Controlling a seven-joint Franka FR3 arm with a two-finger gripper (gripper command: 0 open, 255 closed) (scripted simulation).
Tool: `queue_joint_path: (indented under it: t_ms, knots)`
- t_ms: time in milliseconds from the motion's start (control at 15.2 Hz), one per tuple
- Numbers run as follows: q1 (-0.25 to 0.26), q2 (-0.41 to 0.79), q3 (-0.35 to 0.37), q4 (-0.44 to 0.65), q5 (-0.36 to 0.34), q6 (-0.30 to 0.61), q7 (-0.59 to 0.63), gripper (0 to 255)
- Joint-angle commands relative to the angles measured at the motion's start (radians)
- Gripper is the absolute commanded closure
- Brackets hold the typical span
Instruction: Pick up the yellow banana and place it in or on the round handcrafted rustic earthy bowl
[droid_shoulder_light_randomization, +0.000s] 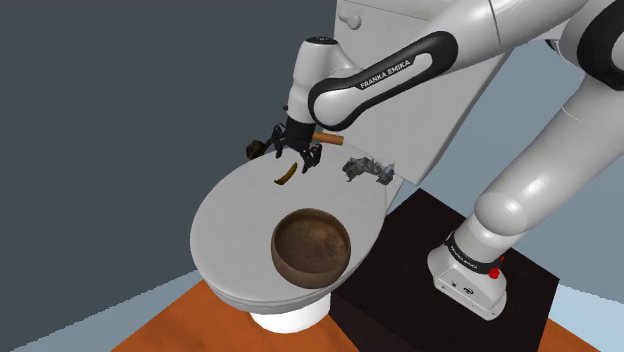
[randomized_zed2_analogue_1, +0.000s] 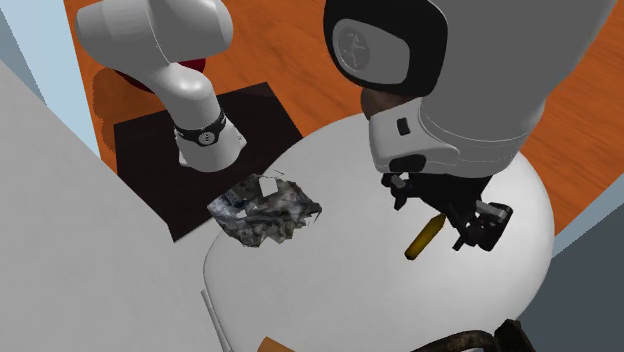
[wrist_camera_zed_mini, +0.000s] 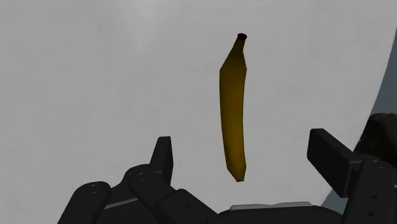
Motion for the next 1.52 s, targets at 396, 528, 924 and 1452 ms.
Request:
queue_joint_path:
  t_ms: [396, 528, 924, 1452]
  knots:
    - [0.013, 0.108, -0.005, -0.012, -0.095, 0.103, 0.082, 0]
    - [0.014, 0.108, -0.006, -0.012, -0.095, 0.103, 0.082, 0]
    - [0.014, 0.108, -0.006, -0.012, -0.094, 0.103, 0.082, 255]
    - [0.014, 0.108, -0.006, -0.012, -0.094, 0.103, 0.082, 255]
